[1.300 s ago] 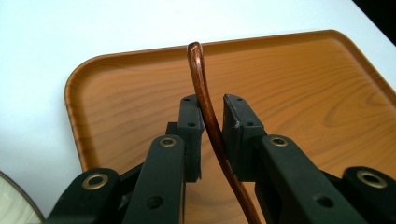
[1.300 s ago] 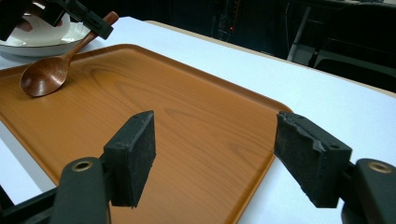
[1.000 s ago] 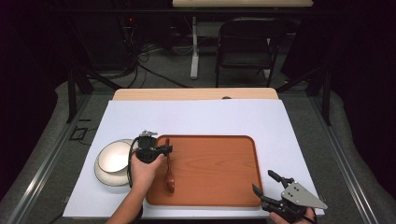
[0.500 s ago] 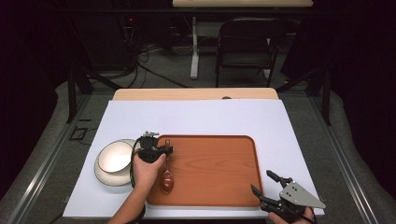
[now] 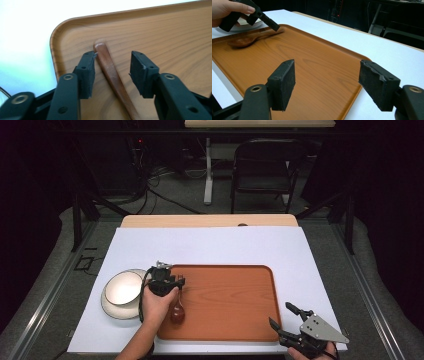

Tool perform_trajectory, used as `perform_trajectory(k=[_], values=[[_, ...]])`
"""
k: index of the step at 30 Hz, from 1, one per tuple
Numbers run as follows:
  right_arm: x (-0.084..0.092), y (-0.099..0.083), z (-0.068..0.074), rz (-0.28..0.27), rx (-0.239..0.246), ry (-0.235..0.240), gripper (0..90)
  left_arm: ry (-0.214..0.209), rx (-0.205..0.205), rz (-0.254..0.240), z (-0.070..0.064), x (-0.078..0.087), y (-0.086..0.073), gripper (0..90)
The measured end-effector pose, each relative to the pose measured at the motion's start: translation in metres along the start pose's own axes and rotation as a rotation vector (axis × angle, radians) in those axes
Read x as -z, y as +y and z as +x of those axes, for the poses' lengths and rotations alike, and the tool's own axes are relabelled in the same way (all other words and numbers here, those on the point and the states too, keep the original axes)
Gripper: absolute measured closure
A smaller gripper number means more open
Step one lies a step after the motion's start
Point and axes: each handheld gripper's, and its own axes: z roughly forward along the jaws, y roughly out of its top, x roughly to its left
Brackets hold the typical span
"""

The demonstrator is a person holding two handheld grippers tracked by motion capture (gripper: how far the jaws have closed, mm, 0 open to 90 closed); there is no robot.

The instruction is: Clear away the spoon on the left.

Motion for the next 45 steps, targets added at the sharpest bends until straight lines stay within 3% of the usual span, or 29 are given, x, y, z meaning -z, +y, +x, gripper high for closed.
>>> perform_trajectory(k=[3, 8, 13, 24, 31, 35, 38, 45], values=[[0.0, 0.0, 0.0, 0.0, 0.002, -0.001, 28.9, 0.021, -0.026, -0.01, -0.002, 0.004, -0.001, 51.7], [0.0, 0.0, 0.0, 0.002, 0.002, -0.002, 28.9, 0.004, -0.039, -0.048, -0.003, 0.018, -0.002, 51.5], [0.0, 0.0, 0.001, 0.002, 0.005, -0.005, 28.9, -0.006, -0.074, -0.12, -0.005, 0.042, -0.006, 48.9], [0.0, 0.0, 0.002, 0.005, 0.009, -0.008, 28.9, -0.024, -0.157, -0.226, -0.005, 0.089, -0.033, 47.2], [-0.001, 0.0, 0.003, 0.01, 0.019, -0.012, 28.9, -0.042, -0.141, -0.256, 0.003, 0.111, -0.055, 47.2], [-0.001, 0.0, 0.004, 0.018, 0.031, -0.016, 28.9, -0.019, -0.156, -0.252, 0.007, 0.12, -0.068, 47.2], [-0.002, -0.001, 0.005, 0.024, 0.033, -0.023, 28.9, 0.0, -0.175, -0.253, 0.009, 0.124, -0.076, 47.2], [-0.006, -0.001, 0.009, 0.05, 0.081, -0.024, 28.6, -0.025, -0.155, -0.228, 0.015, 0.126, -0.09, 47.2]])
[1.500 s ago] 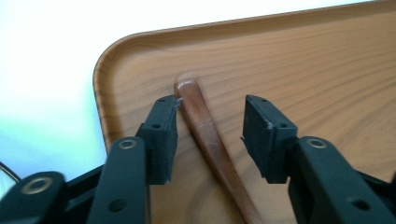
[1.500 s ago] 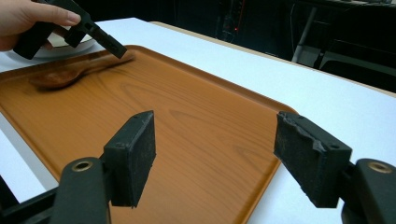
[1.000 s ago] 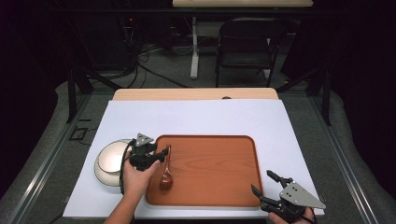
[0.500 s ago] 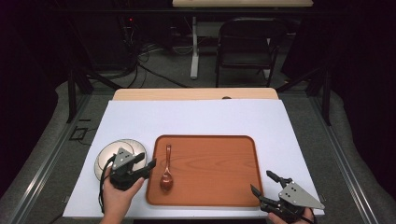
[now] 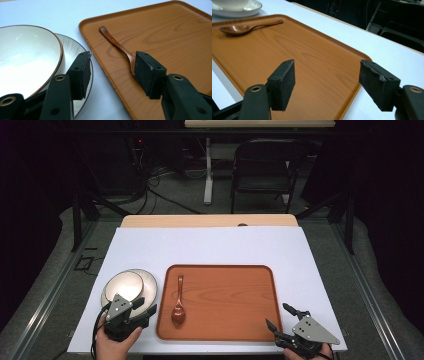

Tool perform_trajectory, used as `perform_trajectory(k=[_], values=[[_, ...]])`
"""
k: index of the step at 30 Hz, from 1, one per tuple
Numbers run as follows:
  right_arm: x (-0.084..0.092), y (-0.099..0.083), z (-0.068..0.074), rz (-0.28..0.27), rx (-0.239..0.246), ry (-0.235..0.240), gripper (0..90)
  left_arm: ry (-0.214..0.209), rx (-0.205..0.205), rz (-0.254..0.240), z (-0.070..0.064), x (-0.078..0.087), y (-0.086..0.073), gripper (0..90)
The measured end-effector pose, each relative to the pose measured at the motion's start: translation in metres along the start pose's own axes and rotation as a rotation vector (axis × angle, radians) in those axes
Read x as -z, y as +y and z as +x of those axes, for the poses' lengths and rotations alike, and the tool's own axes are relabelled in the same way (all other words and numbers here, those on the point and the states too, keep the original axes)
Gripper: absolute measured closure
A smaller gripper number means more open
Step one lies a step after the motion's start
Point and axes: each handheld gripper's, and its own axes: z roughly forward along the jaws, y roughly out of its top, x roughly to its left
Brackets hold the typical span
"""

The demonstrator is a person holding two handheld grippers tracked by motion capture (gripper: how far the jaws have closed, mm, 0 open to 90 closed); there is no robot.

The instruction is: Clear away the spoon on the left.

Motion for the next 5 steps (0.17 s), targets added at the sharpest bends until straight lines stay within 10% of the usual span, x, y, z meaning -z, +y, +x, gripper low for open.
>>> perform_trajectory(k=[5], values=[[-0.0071, 0.0026, 0.0089, 0.039, 0.124, -0.017, 28.0, -0.013, 0.038, -0.016, 0.0058, 0.0014, -0.0029, 47.3]])
